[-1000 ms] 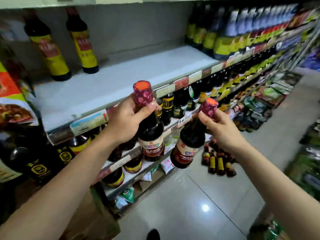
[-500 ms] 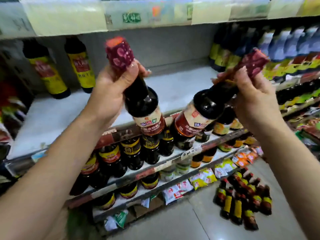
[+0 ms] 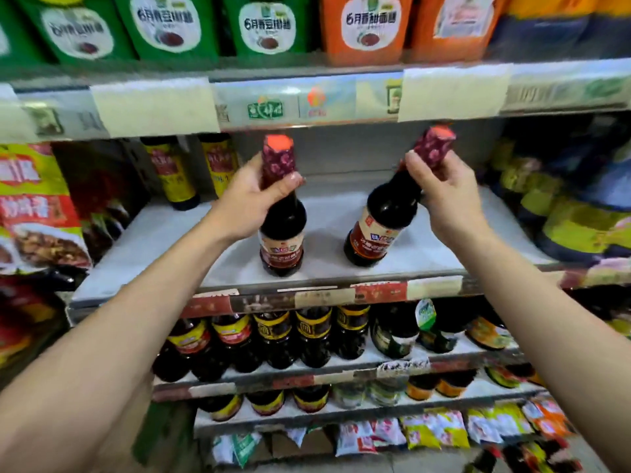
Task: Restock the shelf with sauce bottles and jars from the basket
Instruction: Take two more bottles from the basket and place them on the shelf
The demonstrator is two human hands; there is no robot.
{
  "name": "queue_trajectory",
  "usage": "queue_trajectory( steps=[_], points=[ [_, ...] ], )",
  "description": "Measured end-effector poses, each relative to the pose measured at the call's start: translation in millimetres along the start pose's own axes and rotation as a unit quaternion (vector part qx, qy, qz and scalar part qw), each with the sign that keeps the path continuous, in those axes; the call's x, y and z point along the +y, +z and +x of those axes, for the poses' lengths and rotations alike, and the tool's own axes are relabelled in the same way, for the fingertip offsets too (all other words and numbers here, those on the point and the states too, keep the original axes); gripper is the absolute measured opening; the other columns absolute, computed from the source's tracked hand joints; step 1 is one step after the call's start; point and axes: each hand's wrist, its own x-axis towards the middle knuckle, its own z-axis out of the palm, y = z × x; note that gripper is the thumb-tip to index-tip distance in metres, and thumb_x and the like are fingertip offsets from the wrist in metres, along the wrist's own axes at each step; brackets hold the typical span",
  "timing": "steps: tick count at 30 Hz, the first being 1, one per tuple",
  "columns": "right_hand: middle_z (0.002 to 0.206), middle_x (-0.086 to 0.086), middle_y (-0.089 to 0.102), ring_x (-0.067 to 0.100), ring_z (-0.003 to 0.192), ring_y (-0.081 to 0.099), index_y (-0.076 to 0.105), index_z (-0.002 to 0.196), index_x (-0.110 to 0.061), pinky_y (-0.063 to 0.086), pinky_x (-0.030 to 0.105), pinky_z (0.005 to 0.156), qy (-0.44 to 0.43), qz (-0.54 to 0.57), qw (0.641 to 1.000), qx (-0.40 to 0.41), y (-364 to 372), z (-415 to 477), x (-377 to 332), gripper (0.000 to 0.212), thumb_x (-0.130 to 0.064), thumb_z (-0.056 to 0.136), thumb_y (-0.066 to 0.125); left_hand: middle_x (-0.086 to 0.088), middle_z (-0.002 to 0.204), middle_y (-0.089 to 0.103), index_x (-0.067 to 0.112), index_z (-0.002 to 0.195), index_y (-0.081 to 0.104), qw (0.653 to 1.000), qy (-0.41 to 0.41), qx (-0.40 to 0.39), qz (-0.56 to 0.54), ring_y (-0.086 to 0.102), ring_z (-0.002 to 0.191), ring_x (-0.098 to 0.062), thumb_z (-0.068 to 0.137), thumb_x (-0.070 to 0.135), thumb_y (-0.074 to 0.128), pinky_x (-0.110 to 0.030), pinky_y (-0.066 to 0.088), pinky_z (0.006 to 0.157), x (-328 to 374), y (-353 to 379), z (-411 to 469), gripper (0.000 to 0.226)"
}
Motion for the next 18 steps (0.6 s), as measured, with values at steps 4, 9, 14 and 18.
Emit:
queue_trajectory(
  steps=[4, 9, 14, 18],
  points=[
    [0.077, -0.008, 0.067, 0.004, 0.073, 0.064, 0.061, 0.079, -0.025, 0.052, 0.023, 0.072, 0.010, -0.053, 0.997, -0.056, 8, 23, 12, 0.006, -0.028, 0.084, 0.062, 0.013, 0.090, 0.058, 0.031, 0.087, 0.050, 0.999, -0.016, 0.039, 0.013, 0.057, 0.081, 0.009, 0.090, 0.015, 0.052, -0.008, 0.044, 0.079, -13, -5, 16, 0.017],
    [0.083, -0.001, 0.068, 0.015, 0.078, 0.065, 0.061, 0.081, -0.024, 0.052, 0.037, 0.086, 0.036, -0.041, 0.994, -0.094, 29, 46, 24, 0.006, -0.024, 0.086, 0.060, 0.012, 0.067, 0.070, 0.018, 0.079, 0.061, 0.988, -0.113, 0.054, -0.088, 0.062, 0.081, -0.013, 0.091, 0.014, 0.050, -0.034, 0.044, 0.095, -21, -7, 36, 0.017],
    [0.099, 0.007, 0.068, 0.022, 0.095, 0.064, 0.057, 0.096, -0.024, 0.049, 0.037, 0.091, 0.028, -0.075, 0.993, -0.091, 40, 50, 42, 0.012, -0.033, 0.088, 0.056, 0.015, 0.088, 0.064, 0.021, 0.097, 0.057, 0.989, -0.108, 0.075, -0.063, 0.061, 0.077, 0.012, 0.095, 0.023, 0.042, -0.008, 0.046, 0.077, -33, -9, 37, 0.015],
    [0.092, -0.021, 0.066, -0.003, 0.090, 0.063, 0.057, 0.094, -0.040, 0.047, 0.010, 0.073, 0.039, -0.077, 0.986, -0.143, 27, 42, 57, 0.018, -0.046, 0.078, 0.064, 0.025, 0.101, 0.048, 0.032, 0.108, 0.039, 0.994, -0.105, 0.041, -0.004, 0.047, 0.082, 0.030, 0.093, 0.025, 0.046, 0.006, 0.037, 0.068, -61, -8, 13, 0.018]
  ],
)
